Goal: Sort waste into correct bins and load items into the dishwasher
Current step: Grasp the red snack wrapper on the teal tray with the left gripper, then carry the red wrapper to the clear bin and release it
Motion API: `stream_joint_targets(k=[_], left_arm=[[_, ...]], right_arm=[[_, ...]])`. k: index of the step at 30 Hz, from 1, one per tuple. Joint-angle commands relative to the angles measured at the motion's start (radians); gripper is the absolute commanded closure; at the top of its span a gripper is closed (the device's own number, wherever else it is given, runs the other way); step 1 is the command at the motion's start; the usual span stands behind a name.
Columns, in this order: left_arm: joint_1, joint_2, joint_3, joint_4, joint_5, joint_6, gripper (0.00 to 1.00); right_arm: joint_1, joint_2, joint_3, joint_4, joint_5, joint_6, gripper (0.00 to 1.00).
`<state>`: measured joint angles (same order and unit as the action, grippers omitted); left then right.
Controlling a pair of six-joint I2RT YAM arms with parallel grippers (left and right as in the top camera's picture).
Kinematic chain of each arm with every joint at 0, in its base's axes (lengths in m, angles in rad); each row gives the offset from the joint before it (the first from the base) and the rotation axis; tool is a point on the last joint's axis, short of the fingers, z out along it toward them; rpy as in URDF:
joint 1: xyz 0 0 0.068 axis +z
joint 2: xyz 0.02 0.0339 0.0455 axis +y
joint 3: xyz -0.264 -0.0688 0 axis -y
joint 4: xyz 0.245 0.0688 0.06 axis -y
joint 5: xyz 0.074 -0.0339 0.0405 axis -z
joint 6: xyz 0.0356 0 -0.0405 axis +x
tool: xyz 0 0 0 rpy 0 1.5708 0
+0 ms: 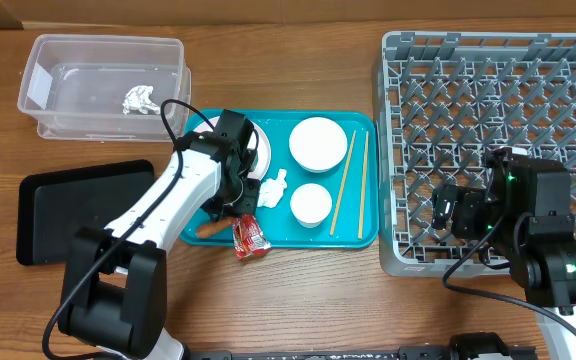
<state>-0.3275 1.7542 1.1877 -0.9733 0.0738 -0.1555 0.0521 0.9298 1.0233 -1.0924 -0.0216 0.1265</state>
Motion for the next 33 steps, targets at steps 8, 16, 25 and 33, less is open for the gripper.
stream_joint_targets(k=[8,16,25,33], left_arm=[[0.01,-0.016,0.386,-0.205,-0.055,-0.007,0.96],[0.119,-0.016,0.547,-0.117,-0.187,-0.005,0.96],[0.329,0.0,0.547,0.197,-0.189,-0.006,0.96],[0.446,0.119,0.547,0.33,-0.189,-0.01,0.96]], right_arm=[[-0.002,-0.003,0.028,0.005,0.006,0.002,0.0],[-0.002,-0.003,0.028,0.005,0.006,0.001,0.0],[-0.002,-0.003,0.028,0.005,0.005,0.002,0.0],[-0.002,-0.003,0.028,0.006,0.005,0.002,0.0]])
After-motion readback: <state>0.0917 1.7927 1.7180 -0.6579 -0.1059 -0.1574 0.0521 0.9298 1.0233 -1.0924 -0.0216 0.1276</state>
